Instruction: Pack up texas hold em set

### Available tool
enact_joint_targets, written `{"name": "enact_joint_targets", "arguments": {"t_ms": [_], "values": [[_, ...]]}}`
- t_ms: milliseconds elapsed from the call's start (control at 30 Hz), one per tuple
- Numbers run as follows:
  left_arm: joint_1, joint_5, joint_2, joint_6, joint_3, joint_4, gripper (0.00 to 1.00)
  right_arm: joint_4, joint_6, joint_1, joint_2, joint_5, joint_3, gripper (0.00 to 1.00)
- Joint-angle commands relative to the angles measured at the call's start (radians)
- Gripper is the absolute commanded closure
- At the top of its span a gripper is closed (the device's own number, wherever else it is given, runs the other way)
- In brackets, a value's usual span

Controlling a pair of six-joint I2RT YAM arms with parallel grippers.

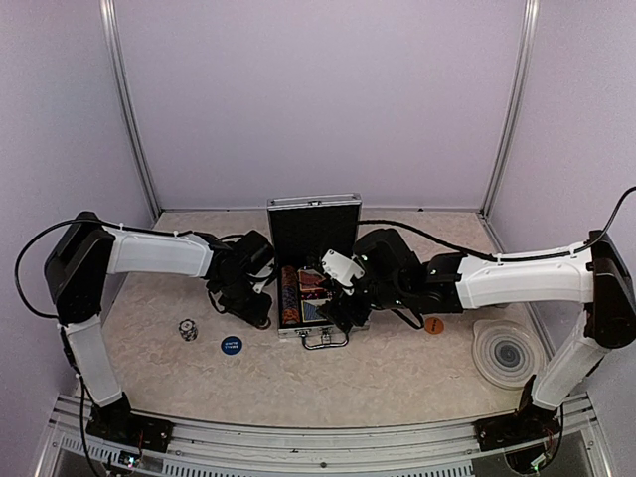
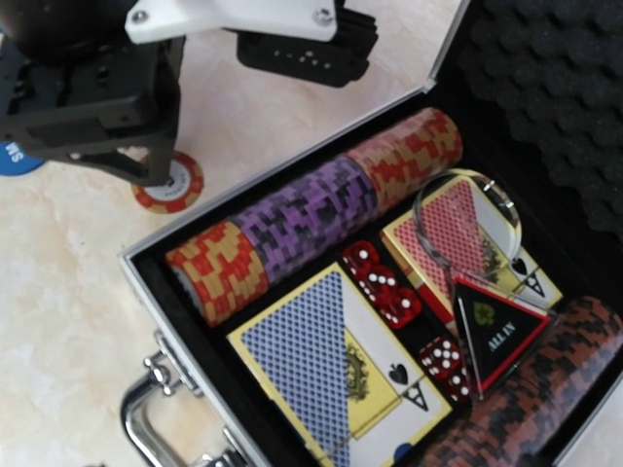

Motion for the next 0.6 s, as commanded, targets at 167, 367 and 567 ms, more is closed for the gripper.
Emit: {"name": "enact_joint_targets", "arguments": {"t_ms": [167, 367, 567], "values": [[-0.029, 0.017, 0.016, -0.013, 0.032, 0.018, 0.4, -0.014, 0.022, -0.005, 0.015, -0.016, 0.032, 0.1], [-0.03, 0.011, 0.05, -0.004, 0.046, 0.024, 0.38, -0.014, 0.026, -0.005, 0.014, -0.018, 0.026, 0.1], [-0.023, 0.009, 0.085, 0.003, 0.049, 0.032, 0.37, -0.008, 0.025, -0.004, 0.018, -0.015, 0.021, 0.1]]}}
